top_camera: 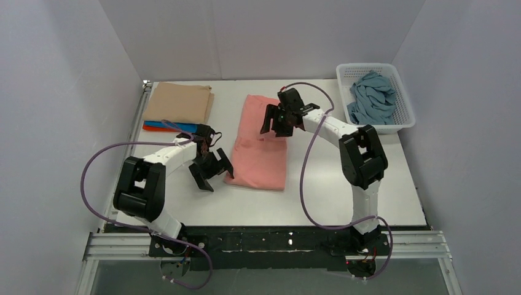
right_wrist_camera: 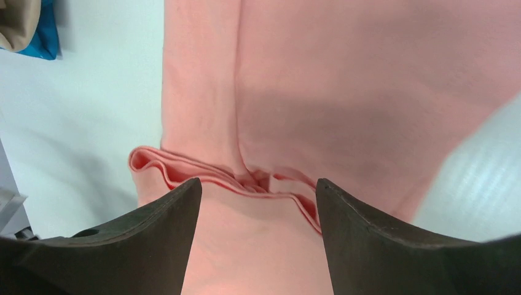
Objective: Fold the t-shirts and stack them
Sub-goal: Fold the folded rectangular tshirt in 1/3 of the way, then grab one side of the 2/3 rectangular tshirt with both arms, then fold the long partially folded tshirt into a neat square
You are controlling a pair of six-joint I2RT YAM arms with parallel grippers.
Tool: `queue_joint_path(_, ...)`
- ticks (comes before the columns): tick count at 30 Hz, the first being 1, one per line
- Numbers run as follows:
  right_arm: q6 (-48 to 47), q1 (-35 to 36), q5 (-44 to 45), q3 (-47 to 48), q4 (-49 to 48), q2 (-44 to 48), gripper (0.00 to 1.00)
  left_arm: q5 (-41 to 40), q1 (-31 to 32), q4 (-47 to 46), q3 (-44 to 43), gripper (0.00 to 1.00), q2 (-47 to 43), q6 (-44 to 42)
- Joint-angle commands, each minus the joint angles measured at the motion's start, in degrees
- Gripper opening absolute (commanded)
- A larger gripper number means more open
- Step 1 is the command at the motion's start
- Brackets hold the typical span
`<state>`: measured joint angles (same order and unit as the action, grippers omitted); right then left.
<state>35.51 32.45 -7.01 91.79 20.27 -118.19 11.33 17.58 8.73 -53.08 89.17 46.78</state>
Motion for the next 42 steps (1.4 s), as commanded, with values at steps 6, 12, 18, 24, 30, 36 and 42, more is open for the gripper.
queue_joint_path(6, 3.17, 5.16, -1.98, -34.22, -4.65, 26.14, 0.75, 5.80, -0.13, -1.98, -1.22, 0.52, 9.69, 1.64)
queue_joint_path(12, 7.92, 6.48, -1.37, -46.01, -7.28, 35.90, 0.74, 6.07, -0.15, -5.34, 3.47, 0.22, 8.73, 2.87)
queue_joint_path(18, 8.70, 8.87, -3.30, -47.50, -10.28, 31.11, 0.60, 7.06, -0.11, -5.95, 3.18, 0.00, 10.20, 2.97)
queue_joint_path(24, 8.87, 9.41, -5.95, -46.72, -11.19, 26.82, 0.06, 5.88, -0.05, -4.07, 5.37, 0.00, 7.35, 3.73)
queue_joint_path(30, 11.35, 13.21, -14.51, -50.59, -0.37, 37.95, 0.01, 2.50, 3.72, 7.00, 13.09, 0.00, -9.88, 5.03)
queue_joint_path(36, 15.45, 19.74, -23.06, -52.25, 10.17, 50.33, 0.01, -9.17, 14.82, 30.13, 15.97, 0.00, -34.84, 10.84)
queue_joint_path(42, 17.11, 21.98, -31.41, -49.02, 17.56, 57.06, 0.01, -4.05, 15.55, 40.36, 7.65, 0.00, -47.65, 9.27)
